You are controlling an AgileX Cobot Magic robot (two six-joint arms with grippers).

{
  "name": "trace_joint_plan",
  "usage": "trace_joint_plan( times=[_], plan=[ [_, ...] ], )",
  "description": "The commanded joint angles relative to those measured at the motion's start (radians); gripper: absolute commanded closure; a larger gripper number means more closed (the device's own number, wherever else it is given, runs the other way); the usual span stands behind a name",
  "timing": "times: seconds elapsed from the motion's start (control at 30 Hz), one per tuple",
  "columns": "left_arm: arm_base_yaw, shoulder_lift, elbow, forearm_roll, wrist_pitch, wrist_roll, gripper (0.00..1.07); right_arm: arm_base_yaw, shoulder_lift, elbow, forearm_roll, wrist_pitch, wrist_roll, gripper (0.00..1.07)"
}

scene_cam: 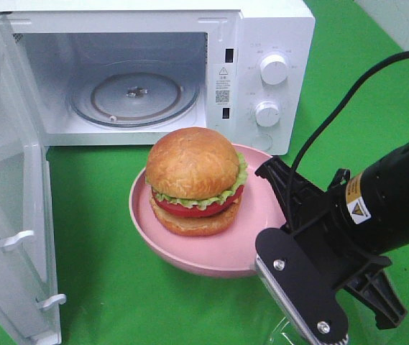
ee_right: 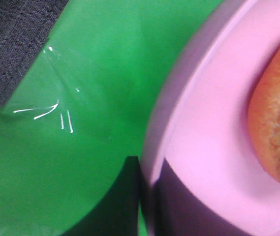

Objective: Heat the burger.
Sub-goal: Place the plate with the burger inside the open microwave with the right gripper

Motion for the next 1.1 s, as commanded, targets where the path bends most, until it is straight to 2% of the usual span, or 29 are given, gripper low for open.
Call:
trace_joint_plan(
  times=[0.03, 0.23, 0.37, 1.1],
  plan=[
    [0.0, -0.02, 0.004, -0.003, -0.014, -0.002, 0.1, -0.004, -0.01, -0.054, -0.004, -0.052, 0.031, 1.07],
    [0.0, -0.02, 0.004, -0.003, -0.014, -0.002, 0.1, -0.004, 0.007, -0.096, -0.066, -0.057, 0.068, 1.07],
    [0.0, -0.02, 0.004, -0.003, -0.014, -0.002, 0.1, -0.004, 0.078, -0.134, -0.142, -0.057, 0.185, 1.07],
    [0.0, -0.02, 0.004, -0.003, -0.014, -0.002, 0.1, -0.004, 0.328, -0.397, -0.161, -0.052, 0.246, 1.07]
  ],
)
